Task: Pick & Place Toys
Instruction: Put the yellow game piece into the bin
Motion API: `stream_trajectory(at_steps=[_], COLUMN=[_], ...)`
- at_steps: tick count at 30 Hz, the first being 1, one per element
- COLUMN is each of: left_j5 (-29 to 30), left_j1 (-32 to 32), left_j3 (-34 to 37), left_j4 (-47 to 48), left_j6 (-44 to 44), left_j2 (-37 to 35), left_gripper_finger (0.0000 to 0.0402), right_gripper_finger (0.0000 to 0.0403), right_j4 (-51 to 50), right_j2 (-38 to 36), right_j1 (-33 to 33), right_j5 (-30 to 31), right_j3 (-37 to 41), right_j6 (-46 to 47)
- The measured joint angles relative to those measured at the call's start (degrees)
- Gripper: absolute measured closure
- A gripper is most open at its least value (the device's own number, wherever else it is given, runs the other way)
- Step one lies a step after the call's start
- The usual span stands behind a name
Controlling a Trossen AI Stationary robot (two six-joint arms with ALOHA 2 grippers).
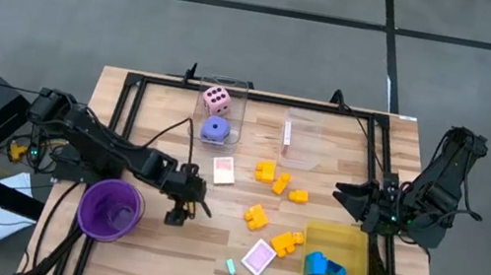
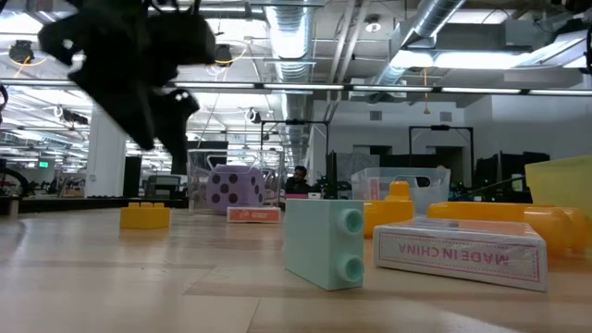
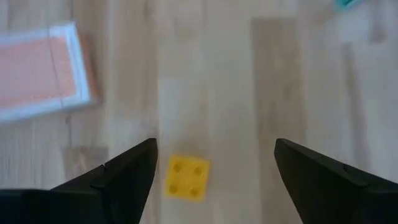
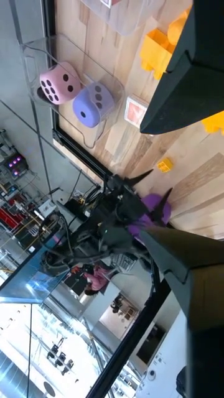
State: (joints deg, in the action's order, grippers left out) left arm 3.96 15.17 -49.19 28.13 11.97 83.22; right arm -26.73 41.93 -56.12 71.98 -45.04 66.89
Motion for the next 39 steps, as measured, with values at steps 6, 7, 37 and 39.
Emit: stream_trajectory(at_steps=[6, 7, 37, 39], left_j5=[0.0, -0.04, 2.06, 2.05], left_j1=[-0.6, -0.54, -0.6, -0.6], left_j3=[5.34, 6.11, 9.44, 9.44], left_j4=[-0.1, -0.43, -6.87, -7.53], left_j6=[-0.53, -1.03, -2.73, -2.73], left_j2=[0.0, 0.0, 0.85, 1.3], left_gripper_finger=[0.0078, 0.0081, 0.0101, 0.0101], right_gripper_finger=[0.0153, 0.0153, 0.0153, 0.0153], right_j4=[-0.01, -0.01, 0.0, 0.01], right_j2=[0.0, 0.0, -0.07, -0.07], right_j1=[0.0, 0.0, 0.0, 0.0], right_j5=[-0.13, -0.13, -0.15, -0.15], right_j3=[0.0, 0.0, 0.0, 0.0], right_j6=[-0.01, 0.0, 0.15, 0.15])
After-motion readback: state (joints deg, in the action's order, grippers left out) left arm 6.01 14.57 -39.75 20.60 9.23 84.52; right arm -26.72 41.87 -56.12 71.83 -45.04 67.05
